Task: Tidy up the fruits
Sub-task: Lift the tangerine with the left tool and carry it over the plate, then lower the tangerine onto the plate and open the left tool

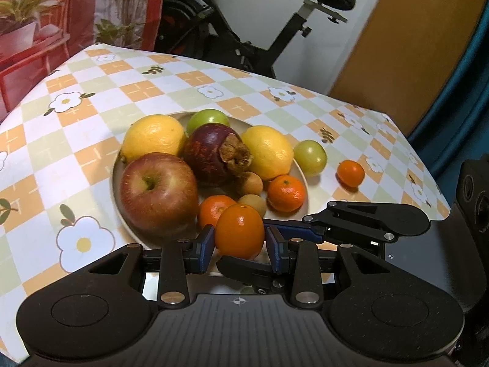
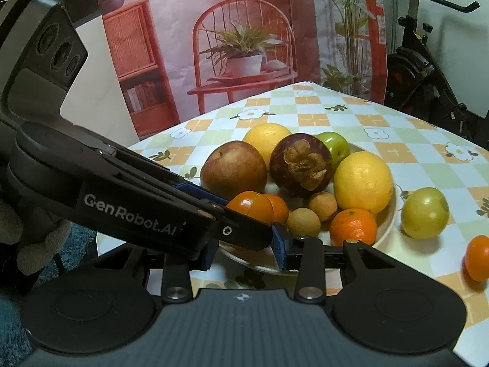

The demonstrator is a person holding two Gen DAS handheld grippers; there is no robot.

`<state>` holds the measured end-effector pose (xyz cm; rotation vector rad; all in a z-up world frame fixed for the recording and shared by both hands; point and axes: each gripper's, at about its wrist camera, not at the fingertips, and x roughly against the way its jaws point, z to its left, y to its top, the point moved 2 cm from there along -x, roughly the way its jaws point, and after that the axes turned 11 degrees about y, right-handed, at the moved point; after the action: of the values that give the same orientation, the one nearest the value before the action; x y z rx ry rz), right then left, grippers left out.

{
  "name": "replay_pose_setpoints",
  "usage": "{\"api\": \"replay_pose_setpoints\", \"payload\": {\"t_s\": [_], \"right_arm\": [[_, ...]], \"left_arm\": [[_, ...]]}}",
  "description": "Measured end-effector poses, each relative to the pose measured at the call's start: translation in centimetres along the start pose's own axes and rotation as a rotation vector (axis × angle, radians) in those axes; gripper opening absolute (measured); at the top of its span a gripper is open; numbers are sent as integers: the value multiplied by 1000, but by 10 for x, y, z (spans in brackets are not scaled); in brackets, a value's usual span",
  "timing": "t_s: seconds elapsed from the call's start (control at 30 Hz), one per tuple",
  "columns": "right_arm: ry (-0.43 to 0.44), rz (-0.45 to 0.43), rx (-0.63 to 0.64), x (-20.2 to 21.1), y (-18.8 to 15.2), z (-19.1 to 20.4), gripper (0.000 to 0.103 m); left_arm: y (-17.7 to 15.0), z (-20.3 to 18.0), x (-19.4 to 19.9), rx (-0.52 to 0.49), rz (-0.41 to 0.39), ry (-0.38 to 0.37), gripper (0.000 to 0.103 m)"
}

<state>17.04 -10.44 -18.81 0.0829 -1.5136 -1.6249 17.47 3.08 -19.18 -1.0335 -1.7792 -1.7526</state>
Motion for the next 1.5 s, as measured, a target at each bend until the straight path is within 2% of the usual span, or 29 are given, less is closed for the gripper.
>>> {"api": "replay_pose_setpoints", "payload": {"t_s": [0.37,0.5,0.8,1.07,1.27,1.5], "right_arm": [[-6,5,27,-9,5,4,41],[-14,5,37,-7,3,5,45],[-46,-12,6,13,-8,-6,50],[-128,-66,-31,38,-11,-24,51],[-187,-91,-63,59,-19,-40,51],[-307,-127,-83,82,-27,-63,51]], "left_arm": [[-3,4,11,31,-31,65,45],[-4,4,10,26,-22,76,50],[-6,12,8,68,-10,117,48],[-4,10,11,62,-28,153,48],[1,-3,25,31,-90,175,48],[17,-32,29,-51,-176,132,48]]}}
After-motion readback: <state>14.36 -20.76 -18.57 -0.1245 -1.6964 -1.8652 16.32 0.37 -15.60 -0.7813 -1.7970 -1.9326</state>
